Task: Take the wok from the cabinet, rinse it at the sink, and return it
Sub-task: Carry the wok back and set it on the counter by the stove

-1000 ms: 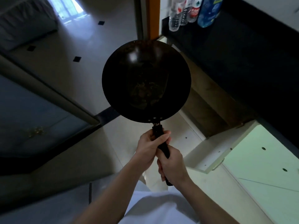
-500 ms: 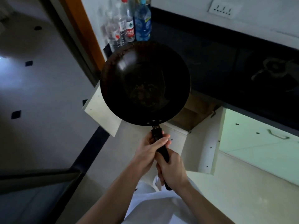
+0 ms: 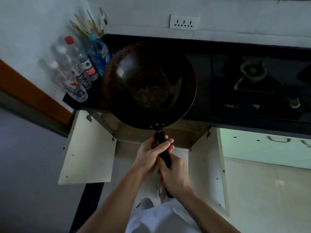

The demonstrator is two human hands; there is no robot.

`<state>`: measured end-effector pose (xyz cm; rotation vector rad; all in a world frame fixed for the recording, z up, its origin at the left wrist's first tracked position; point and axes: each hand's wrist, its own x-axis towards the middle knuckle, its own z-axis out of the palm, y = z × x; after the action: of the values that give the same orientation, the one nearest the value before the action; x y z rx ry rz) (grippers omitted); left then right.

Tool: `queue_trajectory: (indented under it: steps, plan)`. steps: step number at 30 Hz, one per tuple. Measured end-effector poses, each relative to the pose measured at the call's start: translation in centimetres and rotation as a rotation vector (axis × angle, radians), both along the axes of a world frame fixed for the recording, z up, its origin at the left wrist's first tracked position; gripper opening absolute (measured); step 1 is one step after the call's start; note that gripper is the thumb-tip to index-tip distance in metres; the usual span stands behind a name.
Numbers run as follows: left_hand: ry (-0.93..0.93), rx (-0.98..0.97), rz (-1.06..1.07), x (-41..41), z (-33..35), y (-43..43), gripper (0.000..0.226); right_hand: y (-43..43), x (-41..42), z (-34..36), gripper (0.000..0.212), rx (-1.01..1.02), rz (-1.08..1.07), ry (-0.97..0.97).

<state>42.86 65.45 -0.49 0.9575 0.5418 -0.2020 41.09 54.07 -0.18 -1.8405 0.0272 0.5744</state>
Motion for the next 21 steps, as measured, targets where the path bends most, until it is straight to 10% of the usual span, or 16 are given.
queue_trajectory:
  steps: [21]
  plan:
    - [0.138, 0.001, -0.287, 18.4, -1.7, 5.5, 0.030, 7.0, 15.4, -1.7, 0.027, 0.069, -0.324, 0.177]
